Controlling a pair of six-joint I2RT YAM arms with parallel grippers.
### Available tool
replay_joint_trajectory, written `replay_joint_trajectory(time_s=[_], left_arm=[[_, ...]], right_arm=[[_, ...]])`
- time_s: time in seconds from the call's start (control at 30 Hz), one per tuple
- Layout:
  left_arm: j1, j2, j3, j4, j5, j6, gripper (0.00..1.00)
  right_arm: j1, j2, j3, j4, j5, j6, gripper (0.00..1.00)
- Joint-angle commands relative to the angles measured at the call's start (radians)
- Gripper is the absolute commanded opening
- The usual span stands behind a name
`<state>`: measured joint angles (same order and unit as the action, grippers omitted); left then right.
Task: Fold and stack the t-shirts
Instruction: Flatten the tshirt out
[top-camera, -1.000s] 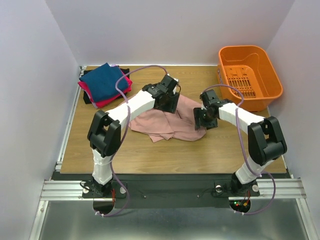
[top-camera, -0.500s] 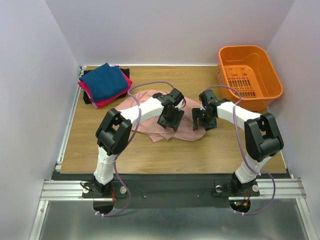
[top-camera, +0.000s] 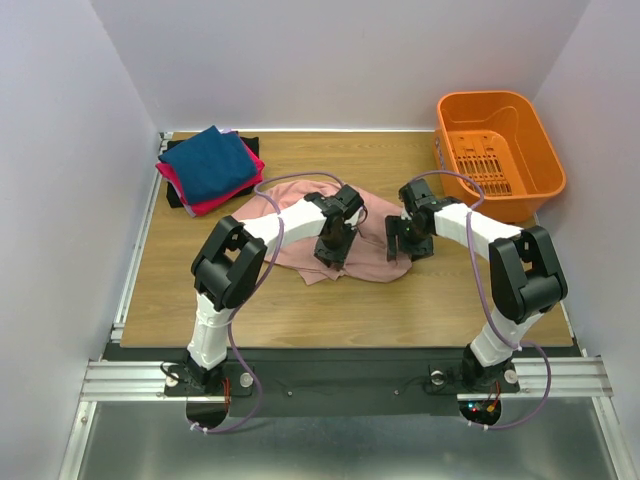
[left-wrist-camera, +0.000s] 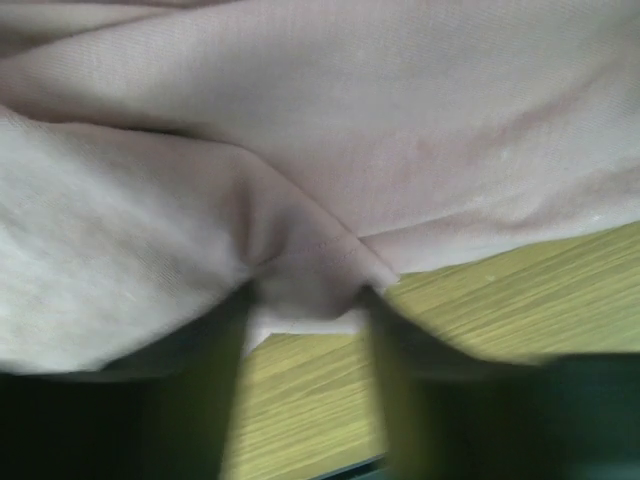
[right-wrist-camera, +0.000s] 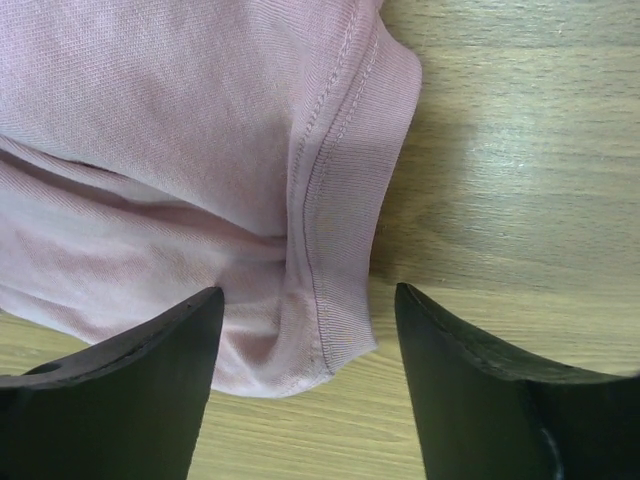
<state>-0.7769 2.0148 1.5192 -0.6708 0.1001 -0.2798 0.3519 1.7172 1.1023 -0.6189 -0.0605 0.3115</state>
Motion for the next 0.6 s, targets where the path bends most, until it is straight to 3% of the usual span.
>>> replay_joint_trajectory(time_s=[0.0,0.03,0.1,0.13,0.2,0.23,0.27,0.3,0.57], left_arm=[[0.001,-0.013,0.013,0.002,-0.023,0.004,0.37],[0.001,-0.025,0.015,0.004,-0.039,0.001,0.27],[0.001,-0.036,0.018,0.005,-0.056,-0.004,0.19],[0.002,-0.044,0.018,0.008,-0.06,-0.004,0.1],[0.005,-0.067,0.03,0.007,-0.092,-0.01,0.0],[0.017,-0.092,0.036,-0.001,-0.127,-0.016,0.0],[0.028,-0.109,0.041,-0.006,-0.143,-0.021,0.0],[0.042,-0.131,0.051,-0.012,-0.167,-0.027,0.0],[0.295,-0.399,0.094,-0.019,-0.136,-0.042,0.0]], right_arm=[[-0.01,-0.024,-0.013,0.031,0.005,0.012,0.71],[-0.01,-0.027,-0.015,0.03,0.008,0.014,0.63],[-0.011,-0.031,-0.018,0.031,0.011,0.014,0.55],[-0.014,-0.034,-0.021,0.03,0.013,0.014,0.5],[-0.017,-0.045,-0.024,0.03,0.021,0.015,0.29],[-0.019,-0.05,-0.024,0.028,0.025,0.018,0.08],[-0.021,-0.059,-0.024,0.027,0.031,0.018,0.08],[-0.024,-0.08,-0.022,0.027,0.04,0.023,0.01],[-0.071,-0.195,0.129,-0.067,0.117,0.014,0.0]])
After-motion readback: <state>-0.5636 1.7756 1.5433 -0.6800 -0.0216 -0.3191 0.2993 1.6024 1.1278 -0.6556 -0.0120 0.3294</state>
